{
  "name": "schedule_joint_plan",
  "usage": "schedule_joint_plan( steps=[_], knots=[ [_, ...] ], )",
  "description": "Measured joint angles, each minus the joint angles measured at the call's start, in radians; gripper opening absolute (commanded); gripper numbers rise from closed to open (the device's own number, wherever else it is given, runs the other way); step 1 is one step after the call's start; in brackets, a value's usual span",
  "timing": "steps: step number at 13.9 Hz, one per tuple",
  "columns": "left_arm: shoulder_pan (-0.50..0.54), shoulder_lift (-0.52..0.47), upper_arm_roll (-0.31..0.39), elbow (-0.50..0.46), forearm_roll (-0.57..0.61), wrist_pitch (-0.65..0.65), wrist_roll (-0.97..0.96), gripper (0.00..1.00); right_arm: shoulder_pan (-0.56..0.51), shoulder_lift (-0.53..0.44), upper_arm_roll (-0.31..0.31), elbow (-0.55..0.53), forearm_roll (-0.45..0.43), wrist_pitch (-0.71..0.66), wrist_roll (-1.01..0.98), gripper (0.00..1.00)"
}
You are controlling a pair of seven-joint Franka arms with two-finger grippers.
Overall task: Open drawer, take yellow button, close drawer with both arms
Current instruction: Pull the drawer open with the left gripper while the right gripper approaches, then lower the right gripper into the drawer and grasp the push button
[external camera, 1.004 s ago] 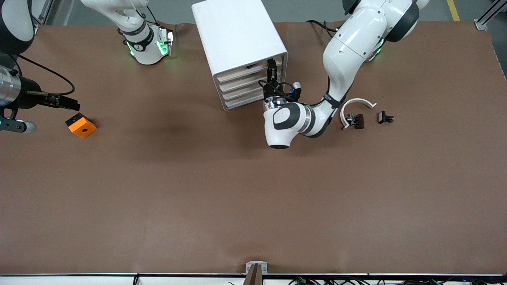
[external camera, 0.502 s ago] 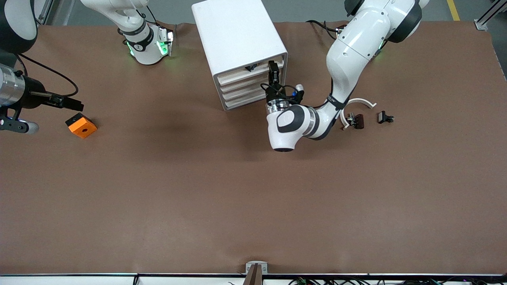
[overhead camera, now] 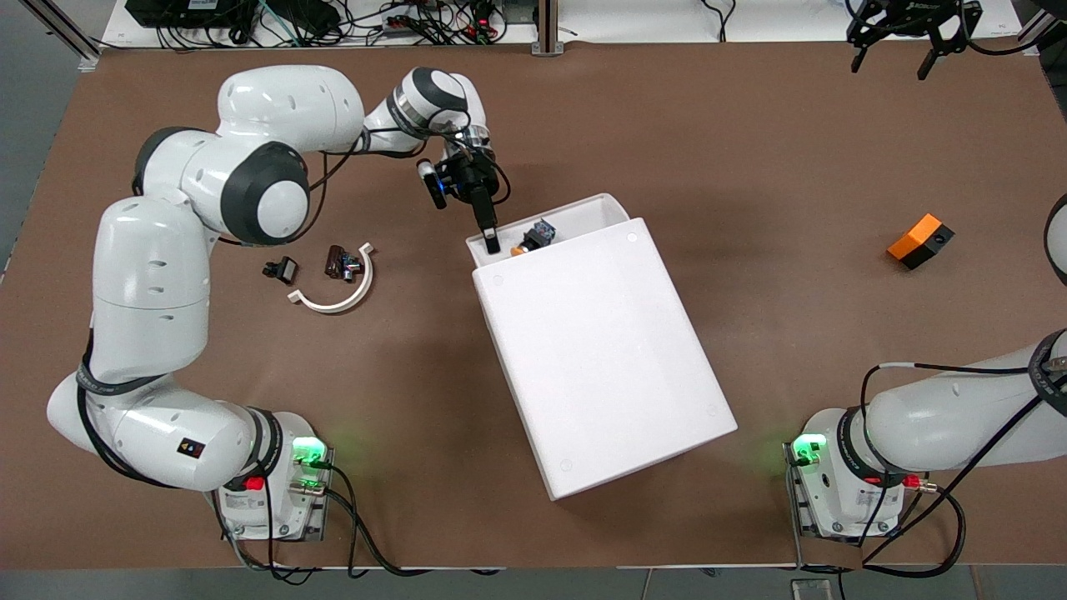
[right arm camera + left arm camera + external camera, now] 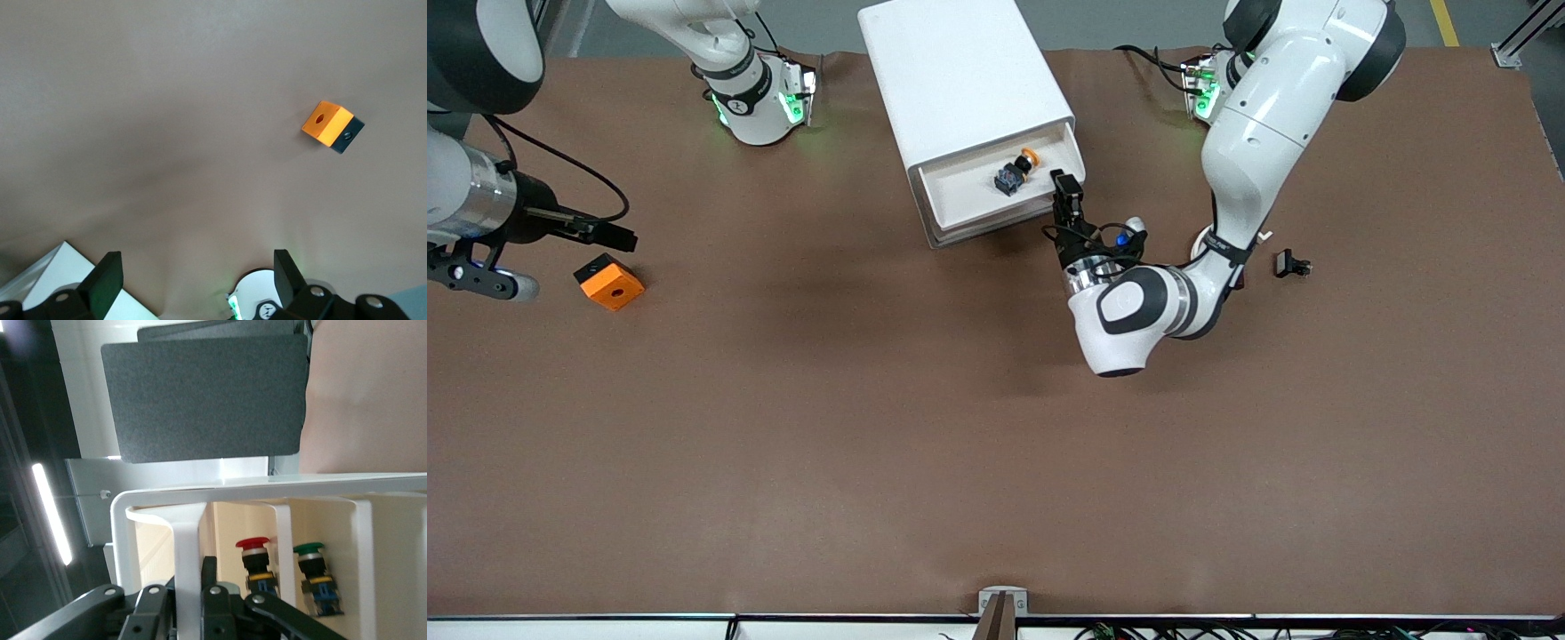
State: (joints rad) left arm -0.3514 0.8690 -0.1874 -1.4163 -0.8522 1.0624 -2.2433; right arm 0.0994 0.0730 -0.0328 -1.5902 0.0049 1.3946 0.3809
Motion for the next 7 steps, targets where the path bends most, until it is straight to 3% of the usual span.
schedule_joint_plan(
  steps=[4,7],
  knots=[
    [0.05,0.0,0.001,0.019,-0.003,0.008,-0.001,0.07,0.113,0.0,0.004,0.001,0.116,0.052,0.242,1.0],
    [0.09,0.0,0.001,0.04,-0.01,0.012,-0.002,0.11,0.267,0.0,0.008,0.0,0.133,0.13,0.458,1.0]
  ],
)
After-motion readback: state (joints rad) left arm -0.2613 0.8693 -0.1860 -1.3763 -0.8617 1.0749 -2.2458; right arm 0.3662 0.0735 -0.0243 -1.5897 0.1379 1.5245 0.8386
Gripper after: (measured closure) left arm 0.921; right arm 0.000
